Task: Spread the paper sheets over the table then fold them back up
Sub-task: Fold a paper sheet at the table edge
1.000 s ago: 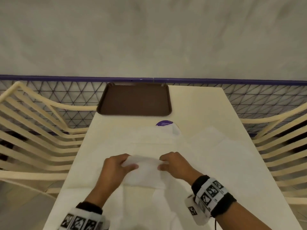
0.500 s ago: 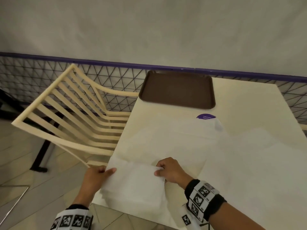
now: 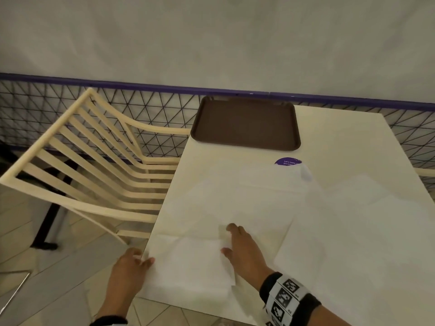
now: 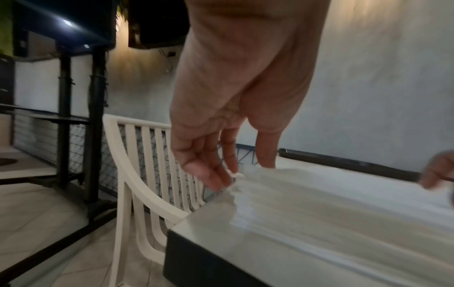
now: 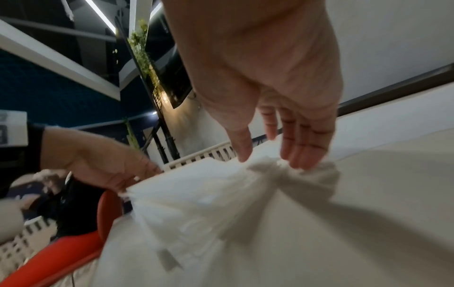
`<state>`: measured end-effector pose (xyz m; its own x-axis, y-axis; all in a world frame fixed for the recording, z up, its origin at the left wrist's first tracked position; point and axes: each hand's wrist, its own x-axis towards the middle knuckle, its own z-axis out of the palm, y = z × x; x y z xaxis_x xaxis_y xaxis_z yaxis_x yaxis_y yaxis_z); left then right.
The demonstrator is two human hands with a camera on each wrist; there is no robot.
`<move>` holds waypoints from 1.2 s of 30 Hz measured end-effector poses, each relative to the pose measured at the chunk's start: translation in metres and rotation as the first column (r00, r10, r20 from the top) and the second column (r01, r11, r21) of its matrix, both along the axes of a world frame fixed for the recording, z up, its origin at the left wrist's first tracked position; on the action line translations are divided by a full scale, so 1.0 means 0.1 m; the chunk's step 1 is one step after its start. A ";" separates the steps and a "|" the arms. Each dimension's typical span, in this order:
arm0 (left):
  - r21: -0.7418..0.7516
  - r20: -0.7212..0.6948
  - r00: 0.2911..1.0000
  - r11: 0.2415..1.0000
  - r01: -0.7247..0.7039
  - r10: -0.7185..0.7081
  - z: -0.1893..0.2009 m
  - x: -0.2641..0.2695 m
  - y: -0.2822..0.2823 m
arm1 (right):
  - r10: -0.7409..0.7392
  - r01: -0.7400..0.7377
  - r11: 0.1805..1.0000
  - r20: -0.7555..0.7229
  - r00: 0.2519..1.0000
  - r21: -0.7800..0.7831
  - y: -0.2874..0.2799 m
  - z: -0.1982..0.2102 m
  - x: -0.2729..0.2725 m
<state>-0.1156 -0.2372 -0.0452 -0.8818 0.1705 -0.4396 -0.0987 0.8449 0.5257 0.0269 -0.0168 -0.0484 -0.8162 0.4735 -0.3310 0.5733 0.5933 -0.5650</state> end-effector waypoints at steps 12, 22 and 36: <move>0.026 0.123 0.990 0.997 -0.077 0.073 0.03 0.10 -0.06 | 0.306 -0.176 0.897 0.282 0.909 -0.406 0.05 0.02 0.27; -0.233 -0.265 0.935 0.956 0.176 -0.236 0.25 0.32 0.39 | 0.102 -0.086 0.978 0.077 0.992 -0.189 0.55 0.17 0.78; 0.022 -0.389 0.515 0.551 0.834 -0.764 -0.07 1.26 3.37 | -0.545 0.540 0.838 -0.148 0.825 -0.076 1.87 0.30 2.50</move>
<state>0.0101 0.0995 -0.0526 -0.3987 0.9153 -0.0580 0.7580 0.3644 0.5410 0.2771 0.1701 -0.0182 -0.4730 0.8473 -0.2417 0.6997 0.1945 -0.6874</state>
